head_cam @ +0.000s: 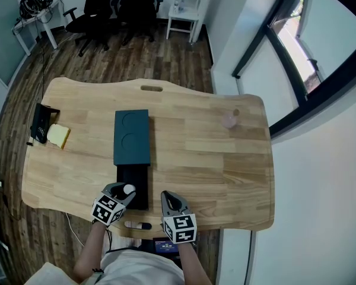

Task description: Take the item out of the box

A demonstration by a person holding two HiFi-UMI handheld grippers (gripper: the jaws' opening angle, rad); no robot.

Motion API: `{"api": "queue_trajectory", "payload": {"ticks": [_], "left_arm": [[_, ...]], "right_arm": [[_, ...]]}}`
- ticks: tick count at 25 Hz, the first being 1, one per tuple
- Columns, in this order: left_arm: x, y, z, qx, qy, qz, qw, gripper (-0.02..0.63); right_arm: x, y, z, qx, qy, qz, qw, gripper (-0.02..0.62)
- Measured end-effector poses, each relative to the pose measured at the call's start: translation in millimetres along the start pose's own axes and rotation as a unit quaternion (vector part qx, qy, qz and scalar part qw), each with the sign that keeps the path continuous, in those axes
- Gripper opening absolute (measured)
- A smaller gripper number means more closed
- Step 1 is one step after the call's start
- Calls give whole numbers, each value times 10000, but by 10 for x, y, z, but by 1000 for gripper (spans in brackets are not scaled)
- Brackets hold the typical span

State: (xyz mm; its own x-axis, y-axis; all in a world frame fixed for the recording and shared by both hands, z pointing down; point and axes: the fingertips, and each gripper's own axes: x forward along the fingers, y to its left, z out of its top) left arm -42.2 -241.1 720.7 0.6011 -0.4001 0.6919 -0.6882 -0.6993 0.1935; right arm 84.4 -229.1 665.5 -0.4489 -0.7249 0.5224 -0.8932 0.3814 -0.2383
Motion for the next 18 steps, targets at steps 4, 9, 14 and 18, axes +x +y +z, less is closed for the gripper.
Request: {"api": "queue_trajectory", "payload": {"ticks": [4,9,14,18], "left_arm": [[-81,-15,80,-238,-106,-97,9996,173],[-232,-43,260,-339,-327,-142,9988,172],[-416,-49,457,-288,-606,-42,9977,172],[-596,-66,616,-368,-943,39,9949,172]], "right_arm": [[-44,24,86,-40,-115,-3,9999,5],[-162,96,273,-7,-386,-31,9992,5],[-313,178,457,47,-675,-82,9977,5],[-454,226,605,149,-962,-86,9952,5]]}}
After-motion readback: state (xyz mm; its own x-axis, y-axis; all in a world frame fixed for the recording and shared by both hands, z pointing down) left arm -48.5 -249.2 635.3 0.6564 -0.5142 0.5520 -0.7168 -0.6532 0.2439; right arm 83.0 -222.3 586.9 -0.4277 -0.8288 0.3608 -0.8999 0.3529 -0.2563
